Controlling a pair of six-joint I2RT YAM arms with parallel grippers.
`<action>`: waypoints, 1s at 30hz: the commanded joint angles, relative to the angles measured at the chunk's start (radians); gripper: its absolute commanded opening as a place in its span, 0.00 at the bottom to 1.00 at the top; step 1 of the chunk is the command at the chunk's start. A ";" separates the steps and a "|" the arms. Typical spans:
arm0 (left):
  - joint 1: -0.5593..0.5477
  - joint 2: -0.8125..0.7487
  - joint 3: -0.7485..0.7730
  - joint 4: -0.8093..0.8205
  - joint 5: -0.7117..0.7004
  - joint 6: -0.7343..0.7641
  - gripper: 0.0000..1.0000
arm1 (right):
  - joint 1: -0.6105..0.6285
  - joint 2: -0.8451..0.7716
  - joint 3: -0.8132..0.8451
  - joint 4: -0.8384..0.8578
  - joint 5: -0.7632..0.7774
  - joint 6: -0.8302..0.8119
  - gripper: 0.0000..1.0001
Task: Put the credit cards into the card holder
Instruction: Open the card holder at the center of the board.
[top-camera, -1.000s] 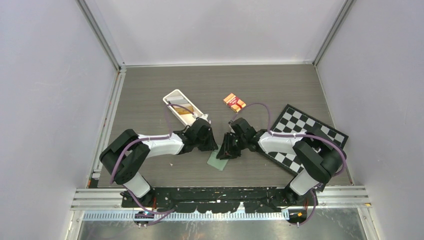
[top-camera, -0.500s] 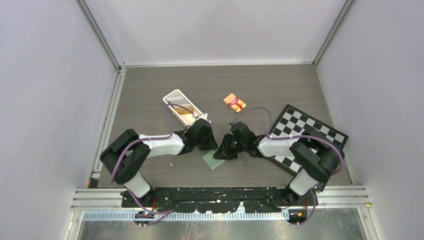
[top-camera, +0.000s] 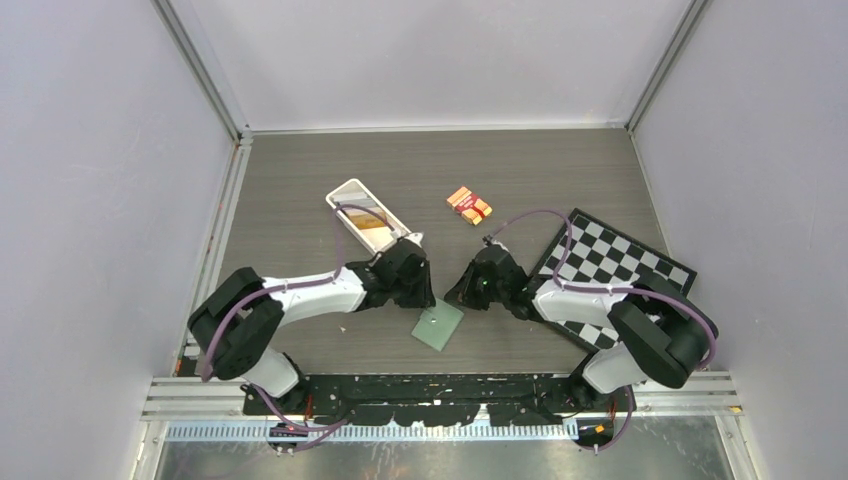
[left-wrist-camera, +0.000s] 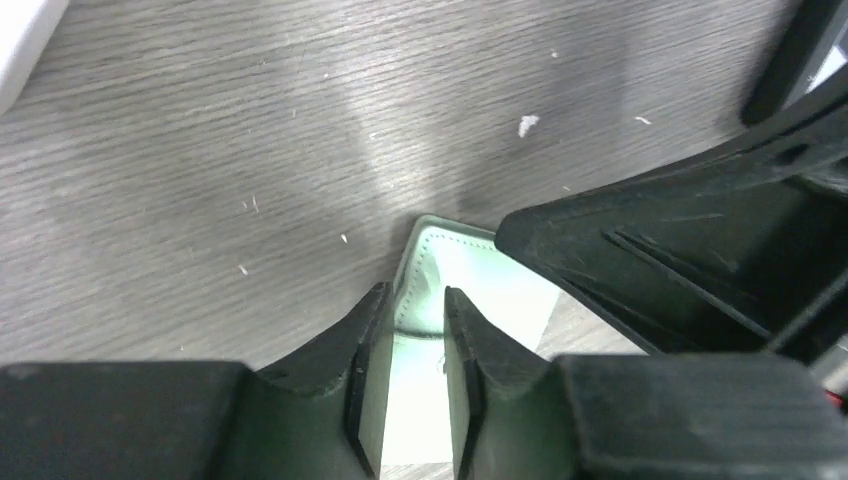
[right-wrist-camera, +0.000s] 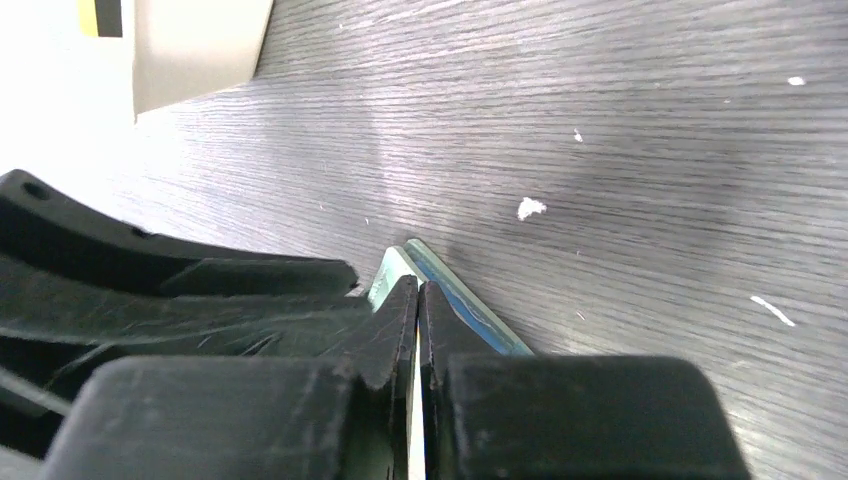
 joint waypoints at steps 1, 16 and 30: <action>-0.005 -0.099 0.062 -0.140 -0.051 0.076 0.32 | 0.001 -0.059 0.005 -0.047 0.072 -0.035 0.07; -0.005 -0.274 -0.141 -0.129 0.107 0.069 0.44 | 0.001 -0.097 0.072 -0.156 -0.191 -0.333 0.30; -0.005 -0.160 -0.163 -0.023 0.161 0.084 0.39 | -0.004 0.078 0.133 -0.074 -0.300 -0.403 0.34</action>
